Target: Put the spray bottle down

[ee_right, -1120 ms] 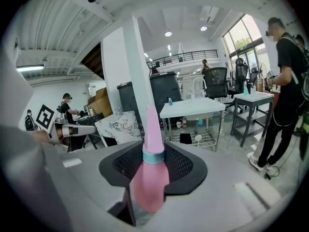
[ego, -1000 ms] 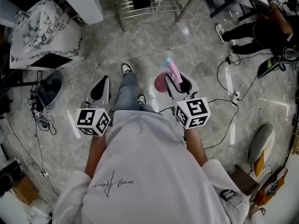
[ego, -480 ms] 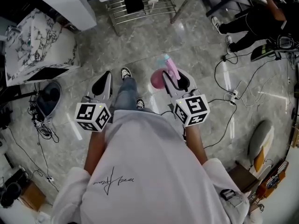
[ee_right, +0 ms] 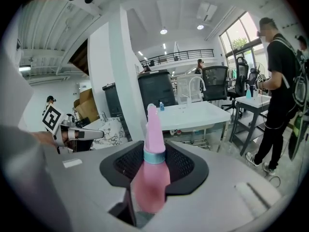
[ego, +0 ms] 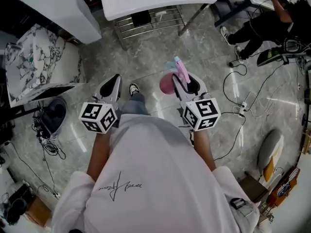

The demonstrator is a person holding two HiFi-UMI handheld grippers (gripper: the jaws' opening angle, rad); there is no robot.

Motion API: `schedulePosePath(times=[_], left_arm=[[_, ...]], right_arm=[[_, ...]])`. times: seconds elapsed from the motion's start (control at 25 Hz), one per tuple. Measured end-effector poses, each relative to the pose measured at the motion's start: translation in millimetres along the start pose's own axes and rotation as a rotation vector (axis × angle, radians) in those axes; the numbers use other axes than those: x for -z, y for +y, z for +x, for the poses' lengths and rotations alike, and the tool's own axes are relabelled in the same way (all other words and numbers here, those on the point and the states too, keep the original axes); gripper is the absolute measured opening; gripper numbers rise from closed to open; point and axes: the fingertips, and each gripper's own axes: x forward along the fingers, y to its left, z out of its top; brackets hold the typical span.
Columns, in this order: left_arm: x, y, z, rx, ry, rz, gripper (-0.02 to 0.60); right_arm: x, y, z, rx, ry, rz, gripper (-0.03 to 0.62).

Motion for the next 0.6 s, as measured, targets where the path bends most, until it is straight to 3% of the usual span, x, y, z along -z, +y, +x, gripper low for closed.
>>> schedulePosePath(times=[0.6], left_arm=[[-72.5,70.0,39.8,0.026,-0.052,0.055,0.005]], right_arm=[[-63.5,-10.8,95.2,0.061,-0.010,-0.014,0.121]])
